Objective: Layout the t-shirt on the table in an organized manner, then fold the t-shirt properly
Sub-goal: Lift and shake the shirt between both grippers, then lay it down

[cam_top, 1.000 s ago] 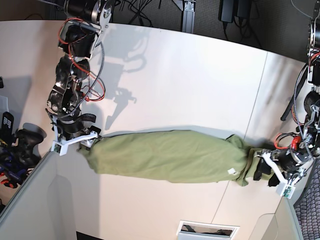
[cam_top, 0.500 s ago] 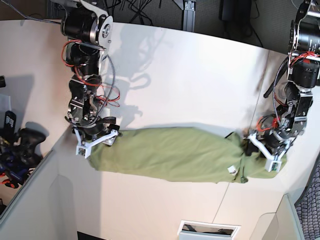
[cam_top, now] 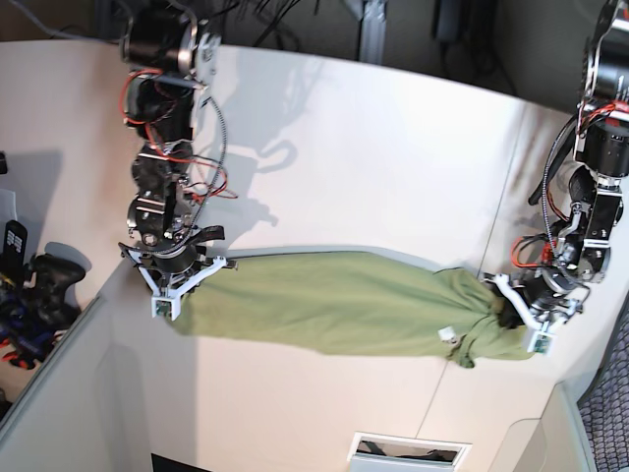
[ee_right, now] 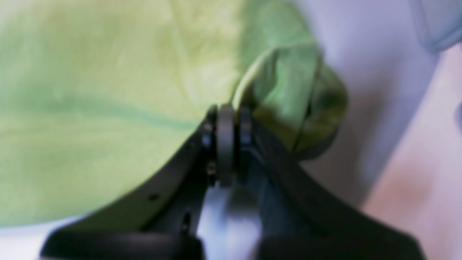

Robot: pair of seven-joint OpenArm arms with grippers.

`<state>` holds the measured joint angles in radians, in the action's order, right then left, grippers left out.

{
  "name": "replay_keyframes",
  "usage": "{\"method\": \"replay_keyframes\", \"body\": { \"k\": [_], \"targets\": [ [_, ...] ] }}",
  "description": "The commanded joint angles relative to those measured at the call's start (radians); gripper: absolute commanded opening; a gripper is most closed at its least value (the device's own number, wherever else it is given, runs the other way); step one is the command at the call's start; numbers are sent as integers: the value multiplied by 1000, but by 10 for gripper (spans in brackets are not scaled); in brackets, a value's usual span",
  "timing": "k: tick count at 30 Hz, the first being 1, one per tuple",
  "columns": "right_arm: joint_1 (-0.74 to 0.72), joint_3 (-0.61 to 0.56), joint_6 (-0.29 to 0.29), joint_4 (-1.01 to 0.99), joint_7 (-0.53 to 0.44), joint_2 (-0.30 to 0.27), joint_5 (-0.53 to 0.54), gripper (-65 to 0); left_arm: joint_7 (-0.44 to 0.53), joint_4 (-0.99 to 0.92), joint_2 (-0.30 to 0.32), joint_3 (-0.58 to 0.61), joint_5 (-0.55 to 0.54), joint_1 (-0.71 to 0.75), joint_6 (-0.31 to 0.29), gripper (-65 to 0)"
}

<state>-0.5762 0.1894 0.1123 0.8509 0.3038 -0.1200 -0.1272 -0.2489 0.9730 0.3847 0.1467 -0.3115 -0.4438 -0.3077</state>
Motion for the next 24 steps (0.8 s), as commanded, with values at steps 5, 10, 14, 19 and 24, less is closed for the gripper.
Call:
{"method": "replay_keyframes", "body": {
  "k": [5,10,14,19,24],
  "targets": [
    [-41,1,0,217,132,-57,90,-650,-50,241,115,-7,-64,-25,1,-650],
    [-41,1,0,326,213,-97,136,-650,-114,443,190,-7,-79,-16,1,-650],
    [-41,1,0,381,268,-101,139,-650,-198,579,239,-7,-123,-16,1,-650],
    [-22,1,0,470,328,-101,140,-650,-301,727,278,-9,-126,8,2,-650],
    [88,1,2,609,328,-101,158,-650,-317,919,319,-38,-148,122,1,-650]
  ]
}}
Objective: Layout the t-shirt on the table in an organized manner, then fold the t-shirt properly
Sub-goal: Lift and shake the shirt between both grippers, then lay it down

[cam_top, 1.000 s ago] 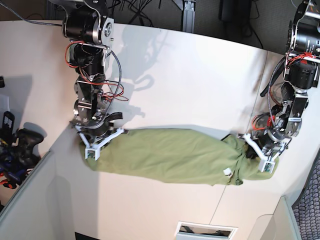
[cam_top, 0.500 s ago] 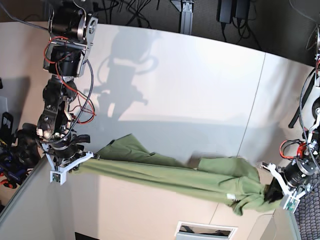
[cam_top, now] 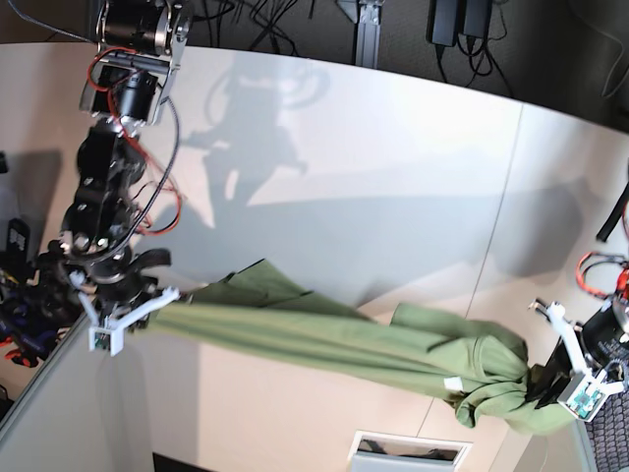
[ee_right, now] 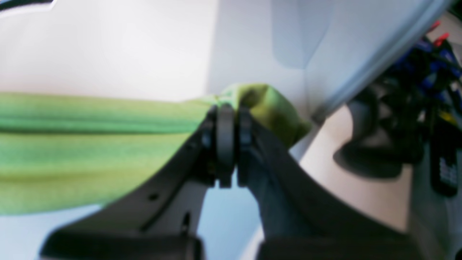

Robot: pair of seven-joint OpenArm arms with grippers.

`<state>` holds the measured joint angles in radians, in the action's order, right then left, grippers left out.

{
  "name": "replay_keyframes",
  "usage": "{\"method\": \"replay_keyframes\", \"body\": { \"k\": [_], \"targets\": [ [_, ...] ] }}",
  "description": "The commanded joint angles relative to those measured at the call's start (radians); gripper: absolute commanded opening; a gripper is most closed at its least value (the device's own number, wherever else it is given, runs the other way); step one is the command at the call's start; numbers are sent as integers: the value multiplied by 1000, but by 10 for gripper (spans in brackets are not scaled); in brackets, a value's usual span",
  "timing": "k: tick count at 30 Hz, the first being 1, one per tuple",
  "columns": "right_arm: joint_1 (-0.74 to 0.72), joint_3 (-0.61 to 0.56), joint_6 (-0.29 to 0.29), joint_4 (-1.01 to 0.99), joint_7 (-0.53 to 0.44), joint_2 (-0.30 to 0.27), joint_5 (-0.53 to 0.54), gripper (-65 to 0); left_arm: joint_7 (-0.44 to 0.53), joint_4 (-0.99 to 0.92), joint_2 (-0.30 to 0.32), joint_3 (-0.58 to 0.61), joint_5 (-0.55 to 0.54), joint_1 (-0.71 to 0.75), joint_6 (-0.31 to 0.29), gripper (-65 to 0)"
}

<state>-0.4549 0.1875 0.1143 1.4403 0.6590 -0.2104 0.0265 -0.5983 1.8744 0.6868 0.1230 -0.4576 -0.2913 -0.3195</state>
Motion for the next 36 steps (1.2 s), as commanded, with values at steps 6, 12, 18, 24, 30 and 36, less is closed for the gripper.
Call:
{"method": "replay_keyframes", "body": {
  "k": [6,12,18,24,30,36],
  "targets": [
    [118,3,2,223,-25,-11,7,-650,17,250,15,-177,-66,106,-18,-650],
    [196,43,2,383,-26,-12,28,-650,-17,335,11,-303,-142,166,-18,-650],
    [143,89,3,334,-64,-23,85,-650,14,177,8,-311,-150,173,-18,-650],
    [-44,85,51,-54,-191,-23,86,-604,98,-314,-93,-203,-153,24,-115,-575],
    [-125,76,76,-328,-244,-20,87,-238,179,-676,-183,-117,-152,-77,-123,-257],
    [-110,76,76,-318,-190,-19,150,-239,133,-592,-182,-146,-166,-74,-124,-257]
  ]
}}
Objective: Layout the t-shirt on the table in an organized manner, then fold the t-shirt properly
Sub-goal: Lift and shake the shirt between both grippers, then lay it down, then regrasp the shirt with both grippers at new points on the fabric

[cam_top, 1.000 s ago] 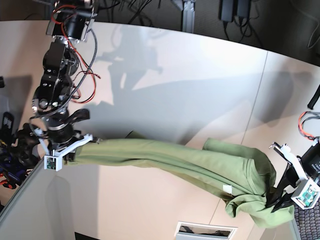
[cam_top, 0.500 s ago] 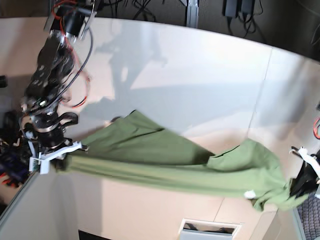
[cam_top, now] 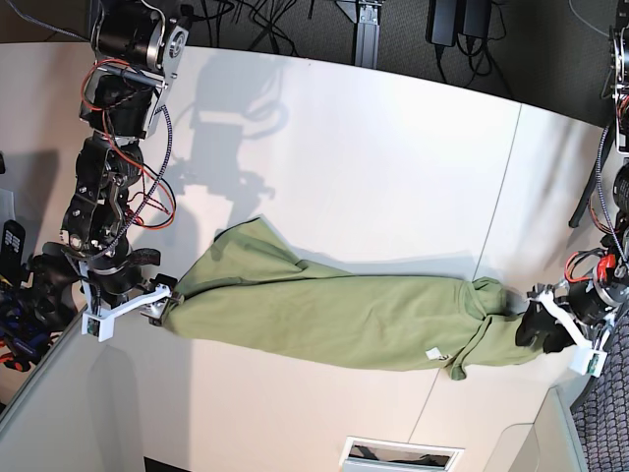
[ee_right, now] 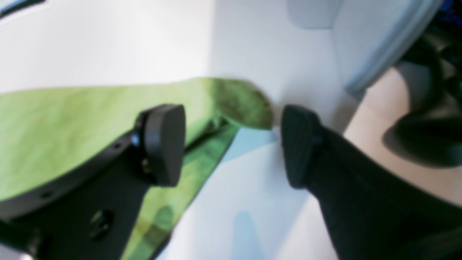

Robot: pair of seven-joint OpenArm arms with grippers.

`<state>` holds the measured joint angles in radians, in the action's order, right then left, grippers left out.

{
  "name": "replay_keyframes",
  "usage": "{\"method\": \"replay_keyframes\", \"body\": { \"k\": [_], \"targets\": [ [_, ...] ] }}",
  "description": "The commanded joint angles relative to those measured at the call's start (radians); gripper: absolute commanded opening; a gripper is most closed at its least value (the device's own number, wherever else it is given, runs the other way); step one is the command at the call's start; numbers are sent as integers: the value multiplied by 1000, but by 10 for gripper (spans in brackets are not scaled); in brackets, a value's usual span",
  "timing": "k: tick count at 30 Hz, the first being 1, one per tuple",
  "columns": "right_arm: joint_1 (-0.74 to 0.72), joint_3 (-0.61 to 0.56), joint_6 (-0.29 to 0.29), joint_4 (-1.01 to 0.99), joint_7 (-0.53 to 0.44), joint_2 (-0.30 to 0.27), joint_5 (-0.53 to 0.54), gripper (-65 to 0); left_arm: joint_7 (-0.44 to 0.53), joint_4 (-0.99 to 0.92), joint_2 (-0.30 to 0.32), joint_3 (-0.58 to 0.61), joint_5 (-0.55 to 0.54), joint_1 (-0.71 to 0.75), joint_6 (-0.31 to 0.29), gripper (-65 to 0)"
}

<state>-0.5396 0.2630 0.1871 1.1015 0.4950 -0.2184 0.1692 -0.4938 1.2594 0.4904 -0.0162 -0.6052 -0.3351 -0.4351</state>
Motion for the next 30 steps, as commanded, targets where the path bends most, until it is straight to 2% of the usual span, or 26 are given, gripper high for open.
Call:
{"method": "replay_keyframes", "body": {
  "k": [1,4,7,11,13,18,22,25,26,30],
  "targets": [
    [-16,0,4,32,-18,-11,34,-239,-3,65,14,-7,-39,-26,-14,-257],
    [35,-23,44,78,-11,-8,90,-239,-53,187,14,-1,-57,4,-53,-257],
    [83,-63,72,98,-2,31,86,-239,-45,228,11,18,-53,28,-52,-257],
    [135,-127,74,96,-54,91,20,-239,5,216,-15,87,69,51,-50,-257],
    [150,-152,74,89,-91,110,-33,-239,34,202,-32,146,135,53,-24,-257],
    [155,-208,71,34,-103,131,-138,-239,120,132,-56,278,289,53,113,-257],
    [154,-217,42,-40,-114,130,-173,-239,140,61,-61,296,306,53,118,-257],
    [152,-217,41,-93,-157,130,-197,-246,140,46,-61,296,306,50,118,-257],
    [153,-217,41,-102,-166,130,-201,-285,140,47,-61,296,306,50,119,-257],
    [164,-217,41,-106,-162,130,-212,-542,135,47,-60,296,307,51,118,-257]
  ]
}}
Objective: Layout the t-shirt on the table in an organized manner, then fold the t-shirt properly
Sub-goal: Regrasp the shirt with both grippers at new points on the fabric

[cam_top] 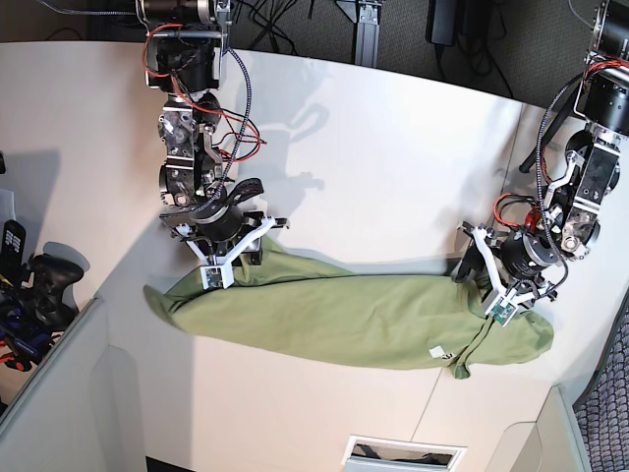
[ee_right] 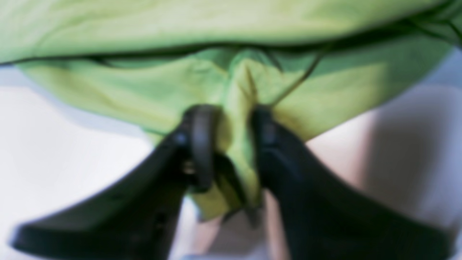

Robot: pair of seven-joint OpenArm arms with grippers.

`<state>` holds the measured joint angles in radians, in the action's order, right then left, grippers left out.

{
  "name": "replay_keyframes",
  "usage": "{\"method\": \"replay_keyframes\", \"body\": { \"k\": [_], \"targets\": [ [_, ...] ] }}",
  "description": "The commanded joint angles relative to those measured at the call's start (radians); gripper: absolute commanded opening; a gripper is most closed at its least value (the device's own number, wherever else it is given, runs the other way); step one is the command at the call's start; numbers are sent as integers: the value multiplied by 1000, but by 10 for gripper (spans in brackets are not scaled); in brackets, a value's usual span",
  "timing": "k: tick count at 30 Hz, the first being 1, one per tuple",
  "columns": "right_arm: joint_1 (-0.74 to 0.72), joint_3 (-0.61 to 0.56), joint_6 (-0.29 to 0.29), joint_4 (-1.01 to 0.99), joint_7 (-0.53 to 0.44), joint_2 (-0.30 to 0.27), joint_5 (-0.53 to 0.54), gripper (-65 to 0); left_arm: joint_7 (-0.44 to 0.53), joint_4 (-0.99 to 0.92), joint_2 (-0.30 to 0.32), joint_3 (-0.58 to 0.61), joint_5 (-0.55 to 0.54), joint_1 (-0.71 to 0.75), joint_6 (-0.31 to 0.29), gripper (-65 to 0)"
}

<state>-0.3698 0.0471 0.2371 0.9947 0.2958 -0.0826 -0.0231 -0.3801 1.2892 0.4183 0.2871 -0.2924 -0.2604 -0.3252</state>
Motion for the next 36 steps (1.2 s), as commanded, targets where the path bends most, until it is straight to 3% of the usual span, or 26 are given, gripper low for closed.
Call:
{"method": "replay_keyframes", "body": {
  "k": [1,2,6,10,16,22,25,31,33,36],
  "targets": [
    [-3,-1,-9,3,38,-6,-27,-597,13,17,14,-7,-6,-25,8,-257],
    [0,-1,-9,5,43,-6,-27,-650,8,17,15,-7,-6,-26,8,-257],
    [16,-1,-9,48,143,-9,-26,-650,-29,37,18,-7,-6,-27,31,-257],
    [121,-1,-8,231,230,-43,-18,-650,-83,132,46,-7,-6,4,53,-257],
    [320,-1,-8,488,255,-136,40,-650,-102,346,101,-7,-9,105,52,-257],
    [379,-1,-9,502,248,-153,46,-650,-112,473,94,-5,0,216,47,-257],
    [378,-1,-9,502,241,-152,47,-650,-39,481,72,29,131,238,16,-257],
    [376,-1,-9,502,239,-150,50,-650,0,416,55,210,343,178,177,-257],
    [377,-1,-9,502,240,-150,50,-650,10,387,50,262,400,144,254,-257],
    [376,-1,-9,502,240,-150,50,-650,10,328,42,305,423,88,275,-257]
  ]
}}
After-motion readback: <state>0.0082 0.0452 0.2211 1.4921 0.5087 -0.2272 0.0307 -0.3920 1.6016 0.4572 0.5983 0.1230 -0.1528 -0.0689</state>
